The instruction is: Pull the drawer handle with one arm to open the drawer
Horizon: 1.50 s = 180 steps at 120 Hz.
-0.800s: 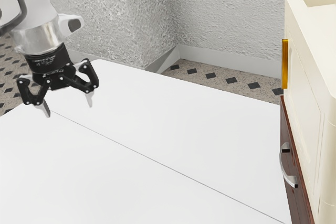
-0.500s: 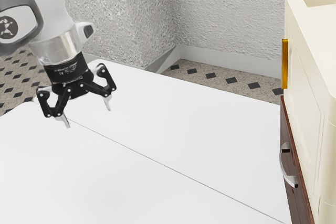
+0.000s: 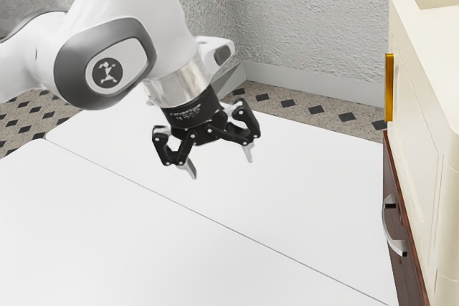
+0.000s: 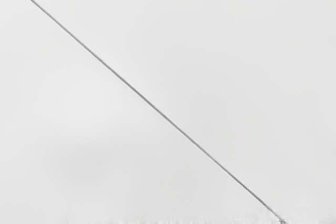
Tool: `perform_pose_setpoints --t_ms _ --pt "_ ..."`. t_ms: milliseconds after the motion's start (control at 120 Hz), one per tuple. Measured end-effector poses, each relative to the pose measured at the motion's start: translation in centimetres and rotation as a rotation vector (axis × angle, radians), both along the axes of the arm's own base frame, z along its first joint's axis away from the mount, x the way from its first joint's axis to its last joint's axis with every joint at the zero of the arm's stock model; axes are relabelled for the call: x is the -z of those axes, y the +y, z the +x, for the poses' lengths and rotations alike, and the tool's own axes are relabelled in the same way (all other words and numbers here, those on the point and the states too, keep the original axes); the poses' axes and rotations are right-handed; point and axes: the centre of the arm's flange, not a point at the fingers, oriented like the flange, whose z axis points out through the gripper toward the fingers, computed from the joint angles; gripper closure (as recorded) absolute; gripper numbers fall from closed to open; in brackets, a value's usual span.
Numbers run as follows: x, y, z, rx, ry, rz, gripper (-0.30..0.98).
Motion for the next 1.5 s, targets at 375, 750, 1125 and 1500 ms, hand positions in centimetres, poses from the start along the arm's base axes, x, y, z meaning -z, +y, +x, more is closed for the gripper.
perform_pose_setpoints --t_ms 375,750,1125,1500 --pt "2.8 -7.3 2.3 0.165 -0.078 -0.047 0.0" --pt "4.0 -7.1 4.1 0.169 -0.113 -0.064 0.0" --pt "4.8 -11.8 2.5 0.243 -0.167 -0.093 0.0" --pt "5.7 -12.4 4.4 0.222 -0.174 -0.111 0.0"
